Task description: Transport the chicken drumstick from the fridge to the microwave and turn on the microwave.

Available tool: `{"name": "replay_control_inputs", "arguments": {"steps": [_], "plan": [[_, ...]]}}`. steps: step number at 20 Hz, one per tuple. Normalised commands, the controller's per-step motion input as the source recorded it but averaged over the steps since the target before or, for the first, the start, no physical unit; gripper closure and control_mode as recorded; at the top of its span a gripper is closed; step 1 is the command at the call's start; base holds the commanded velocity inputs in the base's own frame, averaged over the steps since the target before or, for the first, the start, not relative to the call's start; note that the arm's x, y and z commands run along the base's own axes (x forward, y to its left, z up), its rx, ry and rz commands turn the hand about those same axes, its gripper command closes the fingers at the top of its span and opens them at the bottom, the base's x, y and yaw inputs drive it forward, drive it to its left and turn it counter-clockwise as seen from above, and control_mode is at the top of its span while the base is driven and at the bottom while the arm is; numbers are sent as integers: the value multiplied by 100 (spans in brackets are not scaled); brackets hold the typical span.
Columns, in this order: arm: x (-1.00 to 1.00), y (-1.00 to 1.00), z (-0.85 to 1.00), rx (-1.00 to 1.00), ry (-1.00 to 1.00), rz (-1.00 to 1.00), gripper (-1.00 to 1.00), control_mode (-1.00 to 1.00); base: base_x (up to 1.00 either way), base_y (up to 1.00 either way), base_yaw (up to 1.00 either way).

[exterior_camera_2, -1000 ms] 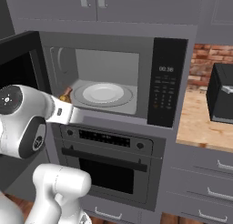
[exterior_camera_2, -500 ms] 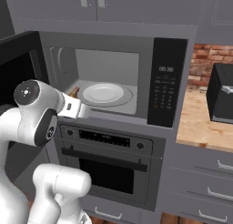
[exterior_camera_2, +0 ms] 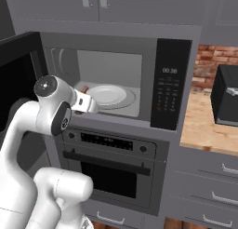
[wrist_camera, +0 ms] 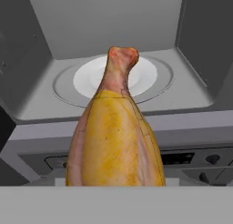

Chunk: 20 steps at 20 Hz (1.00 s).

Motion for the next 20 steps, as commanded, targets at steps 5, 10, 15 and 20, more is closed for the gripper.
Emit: {"name": "replay_control_inputs", "arguments": {"steps": [5,10,15,20], "plan": [[48,0,-15,0,0,0,100,-100,0,0,0],[42,0,-6,0,0,0,100,-100,0,0,0],[47,0,0,0,3,0,100,-100,0,0,0],[49,0,-9,0,0,0,100,-100,0,0,0]]}}
